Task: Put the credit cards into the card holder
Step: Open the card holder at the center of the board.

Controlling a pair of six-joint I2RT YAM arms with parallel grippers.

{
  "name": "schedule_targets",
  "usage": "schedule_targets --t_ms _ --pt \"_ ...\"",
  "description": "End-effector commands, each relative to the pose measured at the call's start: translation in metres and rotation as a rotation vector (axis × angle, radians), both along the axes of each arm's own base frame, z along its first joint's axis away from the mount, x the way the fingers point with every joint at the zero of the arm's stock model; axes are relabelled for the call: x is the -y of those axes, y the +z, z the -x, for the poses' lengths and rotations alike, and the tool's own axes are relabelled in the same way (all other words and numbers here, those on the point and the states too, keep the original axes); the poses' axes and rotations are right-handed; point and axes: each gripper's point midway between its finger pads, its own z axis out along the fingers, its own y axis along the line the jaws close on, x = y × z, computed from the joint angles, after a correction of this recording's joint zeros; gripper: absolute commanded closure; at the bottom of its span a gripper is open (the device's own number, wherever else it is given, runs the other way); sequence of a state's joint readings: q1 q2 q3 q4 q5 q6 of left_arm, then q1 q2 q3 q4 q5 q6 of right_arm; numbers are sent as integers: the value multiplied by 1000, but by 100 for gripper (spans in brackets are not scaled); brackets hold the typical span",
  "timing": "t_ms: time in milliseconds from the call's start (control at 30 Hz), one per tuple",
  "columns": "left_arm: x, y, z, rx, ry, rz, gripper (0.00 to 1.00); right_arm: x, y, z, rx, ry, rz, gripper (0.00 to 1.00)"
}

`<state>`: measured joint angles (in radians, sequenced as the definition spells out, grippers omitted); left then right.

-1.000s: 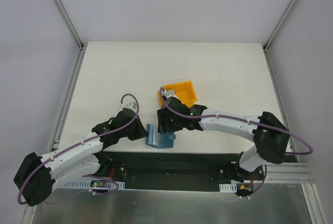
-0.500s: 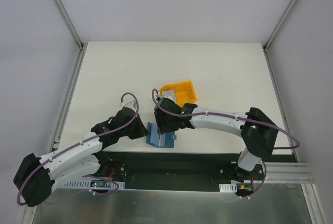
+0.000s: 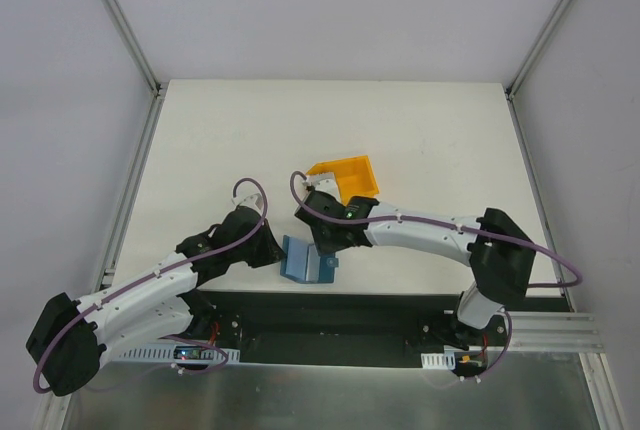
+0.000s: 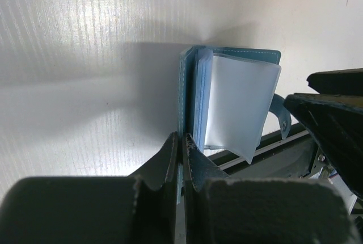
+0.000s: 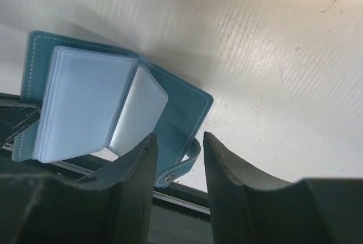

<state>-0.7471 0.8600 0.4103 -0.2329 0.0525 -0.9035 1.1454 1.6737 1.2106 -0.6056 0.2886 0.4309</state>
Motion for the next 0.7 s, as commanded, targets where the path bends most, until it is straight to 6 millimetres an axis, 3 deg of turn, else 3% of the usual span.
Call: schedule_targets --t_ms 0,167,300,400,667 --pt "1 1 4 -8 -19 0 100 -17 54 -7 113 62 -125 63" --pt "2 2 4 -4 -18 5 100 -52 71 4 77 171 -293 69" --pt "2 2 3 -6 -15 2 100 -67 48 13 -18 176 -306 74" --pt "1 0 3 -9 -12 -2 100 -57 19 18 -82 136 -232 83" --pt "-9 -18 8 -32 12 -41 100 -16 -31 30 -159 48 -159 84"
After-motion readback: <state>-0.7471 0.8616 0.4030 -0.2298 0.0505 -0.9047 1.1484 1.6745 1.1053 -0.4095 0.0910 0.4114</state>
